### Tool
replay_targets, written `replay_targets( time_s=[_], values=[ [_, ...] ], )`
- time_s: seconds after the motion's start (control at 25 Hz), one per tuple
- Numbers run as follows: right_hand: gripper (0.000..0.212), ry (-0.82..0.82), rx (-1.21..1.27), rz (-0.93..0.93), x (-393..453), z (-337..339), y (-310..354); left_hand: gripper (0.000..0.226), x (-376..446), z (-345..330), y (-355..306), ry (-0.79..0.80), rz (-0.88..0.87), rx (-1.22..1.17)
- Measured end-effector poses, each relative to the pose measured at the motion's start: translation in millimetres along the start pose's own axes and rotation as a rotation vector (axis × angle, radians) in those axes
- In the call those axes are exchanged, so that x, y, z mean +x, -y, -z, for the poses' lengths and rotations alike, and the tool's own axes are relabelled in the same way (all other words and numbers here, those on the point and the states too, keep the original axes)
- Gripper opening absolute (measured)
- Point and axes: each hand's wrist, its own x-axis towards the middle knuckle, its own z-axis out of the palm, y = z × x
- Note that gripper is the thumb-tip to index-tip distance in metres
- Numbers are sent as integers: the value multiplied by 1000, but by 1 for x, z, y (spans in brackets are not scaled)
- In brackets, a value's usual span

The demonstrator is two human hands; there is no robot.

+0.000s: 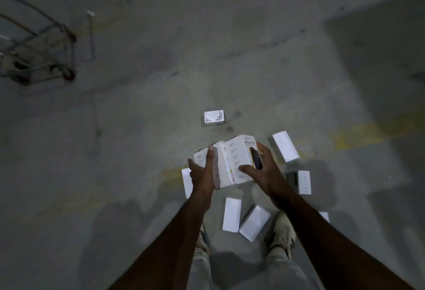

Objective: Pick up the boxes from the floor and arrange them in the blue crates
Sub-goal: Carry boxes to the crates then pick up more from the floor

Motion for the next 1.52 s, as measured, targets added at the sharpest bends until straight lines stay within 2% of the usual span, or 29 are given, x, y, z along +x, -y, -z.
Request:
replay_targets(
  time_s=[0.12,0.16,0.28,0.36,0.48,0.68,0.8,0.96,1.12,1.2,1.36,1.52],
  values=[
    [64,1,35,9,-45,14,49,70,-57,20,-30,89,-83,-118],
    [65,2,42,25,-60,17,68,64,-76,28,-40,131,-123,-128],
    [61,-13,69,49,-101,27,112,69,-119,56,-64,366,-172,-137],
    [61,0,56,66,-131,31,136,62,-144,72,-77,514,-173,-153],
    [69,-20,10,109,-173,25,165,56,-175,86,-97,607,-222,-162],
    [84,-165,31,180,-230,-8,182,57,-191,109,-121,770,-327,-122],
    [68,-298,124,227,-263,-41,190,60,-194,127,-135,892,-389,-27],
    [68,-495,216,285,-303,-72,181,50,-218,142,-144,1045,-423,155],
    [56,-651,310,333,-357,-85,158,51,-252,151,-137,1212,-451,323],
    [62,-711,338,360,-385,-89,147,51,-269,152,-129,1297,-475,389],
    [61,-814,438,407,-451,-92,114,48,-319,151,-99,1412,-538,514],
    [64,-944,543,442,-536,-89,66,56,-380,143,-52,1580,-478,721]
  ],
)
